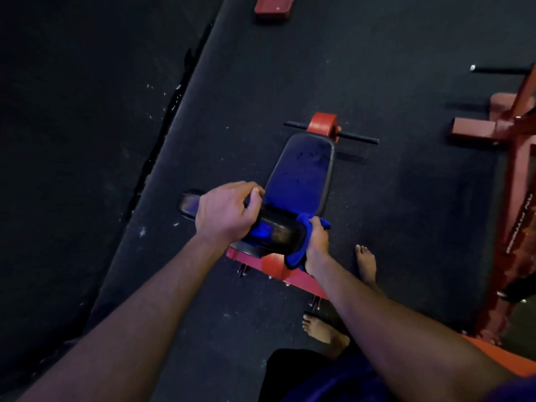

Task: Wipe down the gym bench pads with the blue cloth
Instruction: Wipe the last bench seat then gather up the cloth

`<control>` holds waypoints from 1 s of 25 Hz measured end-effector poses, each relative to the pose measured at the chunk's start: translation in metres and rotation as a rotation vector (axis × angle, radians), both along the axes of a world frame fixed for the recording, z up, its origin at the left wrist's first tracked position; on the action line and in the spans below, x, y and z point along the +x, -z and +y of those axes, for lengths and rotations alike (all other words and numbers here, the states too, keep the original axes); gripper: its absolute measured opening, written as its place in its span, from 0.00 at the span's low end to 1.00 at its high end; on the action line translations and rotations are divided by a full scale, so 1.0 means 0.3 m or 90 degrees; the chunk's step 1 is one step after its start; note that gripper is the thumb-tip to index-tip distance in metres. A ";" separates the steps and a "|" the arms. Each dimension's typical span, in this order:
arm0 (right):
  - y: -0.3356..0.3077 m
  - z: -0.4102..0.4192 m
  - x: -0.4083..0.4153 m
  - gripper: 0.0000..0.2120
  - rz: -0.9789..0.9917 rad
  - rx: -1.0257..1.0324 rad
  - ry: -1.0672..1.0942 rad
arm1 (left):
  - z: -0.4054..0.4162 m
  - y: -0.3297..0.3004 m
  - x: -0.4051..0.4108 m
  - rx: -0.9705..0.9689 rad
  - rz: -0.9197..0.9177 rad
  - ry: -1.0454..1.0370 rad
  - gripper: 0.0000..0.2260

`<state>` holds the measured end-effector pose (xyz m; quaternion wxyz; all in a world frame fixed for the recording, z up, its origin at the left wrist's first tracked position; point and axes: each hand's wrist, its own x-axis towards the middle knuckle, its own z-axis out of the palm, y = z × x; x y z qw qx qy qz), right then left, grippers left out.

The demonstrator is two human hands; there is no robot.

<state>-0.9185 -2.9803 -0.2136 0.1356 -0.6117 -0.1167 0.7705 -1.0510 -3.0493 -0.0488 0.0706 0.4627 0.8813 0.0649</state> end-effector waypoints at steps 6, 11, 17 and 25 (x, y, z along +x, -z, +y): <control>-0.325 -0.046 0.020 0.18 0.023 0.060 -0.022 | -0.005 -0.003 0.004 0.008 0.011 -0.016 0.25; -0.468 -0.127 0.054 0.20 0.069 0.153 -0.106 | -0.015 0.005 0.010 0.043 0.015 -0.024 0.24; -0.451 -0.027 0.125 0.13 -0.002 0.176 -0.273 | -0.025 0.020 -0.002 0.060 0.018 -0.051 0.24; -0.509 0.199 0.243 0.16 0.007 0.273 -0.534 | -0.080 0.073 0.086 0.321 0.078 -0.300 0.22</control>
